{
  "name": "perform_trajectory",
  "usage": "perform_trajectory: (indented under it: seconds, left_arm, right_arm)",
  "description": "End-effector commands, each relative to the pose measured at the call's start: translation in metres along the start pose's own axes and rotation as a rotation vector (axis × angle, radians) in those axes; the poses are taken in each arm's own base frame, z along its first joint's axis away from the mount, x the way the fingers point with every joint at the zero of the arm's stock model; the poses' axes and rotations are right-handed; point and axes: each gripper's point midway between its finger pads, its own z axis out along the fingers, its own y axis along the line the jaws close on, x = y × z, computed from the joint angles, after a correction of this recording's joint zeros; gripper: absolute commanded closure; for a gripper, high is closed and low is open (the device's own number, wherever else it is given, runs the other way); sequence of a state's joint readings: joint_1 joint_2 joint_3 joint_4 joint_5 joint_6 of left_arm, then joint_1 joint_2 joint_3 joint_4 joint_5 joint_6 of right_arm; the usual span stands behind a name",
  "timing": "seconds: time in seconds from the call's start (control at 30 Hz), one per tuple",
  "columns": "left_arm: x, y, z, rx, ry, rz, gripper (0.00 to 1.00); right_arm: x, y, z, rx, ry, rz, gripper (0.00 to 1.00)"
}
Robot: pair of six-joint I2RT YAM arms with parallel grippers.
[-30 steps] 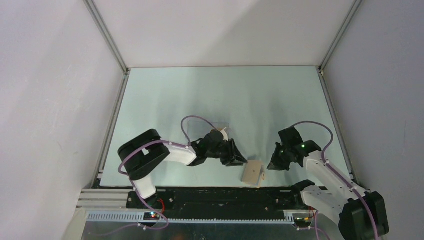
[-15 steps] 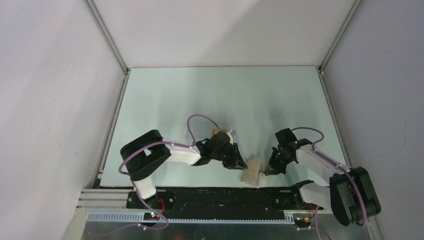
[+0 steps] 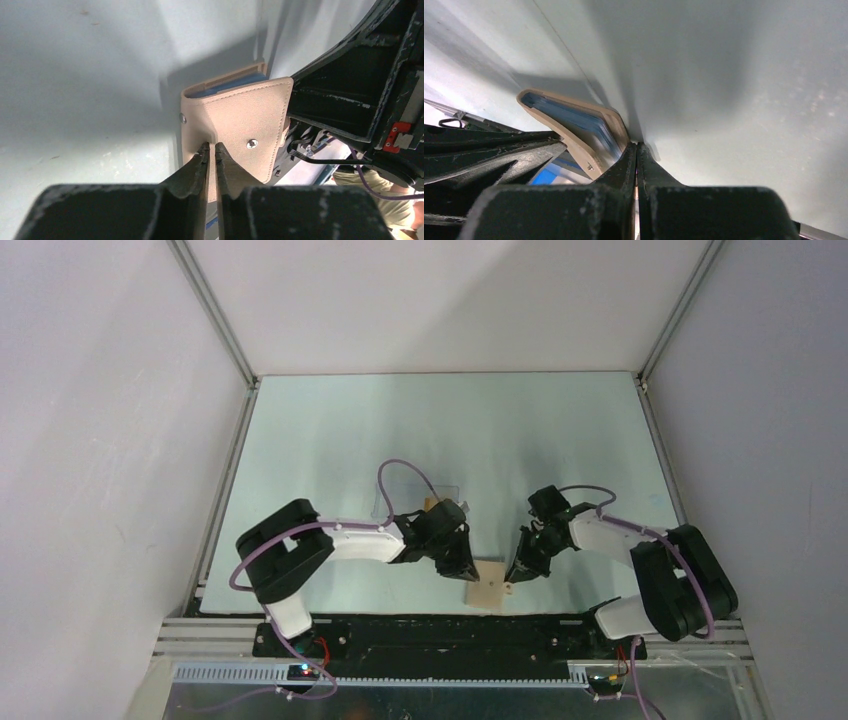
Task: Put the credit cards into the card holder
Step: Close the card holder at the center of the board.
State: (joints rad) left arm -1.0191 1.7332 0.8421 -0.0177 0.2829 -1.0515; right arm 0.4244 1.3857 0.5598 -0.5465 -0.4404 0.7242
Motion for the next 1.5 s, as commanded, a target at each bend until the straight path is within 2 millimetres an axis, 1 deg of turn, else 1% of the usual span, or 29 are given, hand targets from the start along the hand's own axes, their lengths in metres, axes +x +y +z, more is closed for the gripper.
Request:
perform_trajectory:
  seconds: [0.0, 0.07, 0.1, 0.13, 0.23, 0.43, 0.5, 0.63, 0.73, 0.87, 0.97, 1.13, 1.23, 1.33, 1.37, 1.47]
  left_arm:
    - [-0.006, 0.008, -0.014, -0.074, -0.054, 0.047, 0.86]
    - [-0.009, 0.007, -0.019, -0.075, -0.079, 0.047, 0.83]
    - [-0.009, 0.010, -0.021, -0.081, -0.084, 0.046, 0.83]
    - [-0.011, 0.008, -0.024, -0.078, -0.100, 0.047, 0.82]
    - [-0.009, 0.015, -0.028, -0.104, -0.102, 0.050, 0.82]
    - [-0.005, 0.026, -0.019, -0.148, -0.073, 0.048, 0.82]
    - [-0.006, 0.027, -0.017, -0.161, -0.066, 0.050, 0.83]
    - [-0.006, 0.028, -0.013, -0.190, -0.051, 0.065, 0.83]
    - [-0.008, 0.026, -0.010, -0.214, -0.045, 0.081, 0.83]
    - [-0.005, 0.028, -0.009, -0.249, -0.030, 0.099, 0.82]
    - [-0.004, 0.024, -0.009, -0.258, -0.027, 0.114, 0.81]
    - [-0.003, 0.021, -0.007, -0.269, -0.008, 0.137, 0.80]
    - [-0.003, 0.009, -0.012, -0.236, -0.012, 0.146, 0.78]
    - [-0.006, -0.006, -0.017, -0.191, -0.016, 0.168, 0.73]
    - [-0.006, -0.013, -0.018, -0.165, -0.006, 0.181, 0.73]
    - [-0.003, -0.022, -0.013, -0.126, 0.026, 0.194, 0.72]
  right_arm:
    - [-0.024, 0.030, 0.002, -0.087, -0.059, -0.089, 1.00]
    - [-0.027, 0.036, 0.000, -0.096, -0.055, -0.113, 1.00]
    - [-0.028, 0.037, -0.001, -0.098, -0.054, -0.119, 1.00]
    - [-0.028, 0.039, -0.003, -0.102, -0.056, -0.130, 1.00]
    - [-0.028, 0.037, -0.008, -0.096, -0.070, -0.147, 1.00]
    - [-0.027, 0.028, -0.023, -0.074, -0.107, -0.167, 1.00]
    - [-0.027, 0.024, -0.027, -0.069, -0.111, -0.157, 1.00]
    - [-0.029, 0.022, -0.036, -0.081, -0.131, -0.155, 1.00]
    - [-0.028, 0.022, -0.040, -0.089, -0.134, -0.163, 1.00]
    - [-0.025, 0.021, -0.042, -0.088, -0.133, -0.172, 1.00]
    - [-0.023, 0.021, -0.044, -0.090, -0.132, -0.182, 1.00]
    - [-0.019, 0.031, -0.043, -0.144, -0.106, -0.218, 1.00]
    - [-0.014, 0.036, -0.041, -0.170, -0.084, -0.237, 1.00]
    - [-0.011, 0.048, -0.039, -0.222, -0.073, -0.273, 1.00]
    - [-0.009, 0.052, -0.037, -0.238, -0.056, -0.279, 1.00]
    - [-0.013, 0.064, -0.033, -0.290, -0.054, -0.305, 1.00]
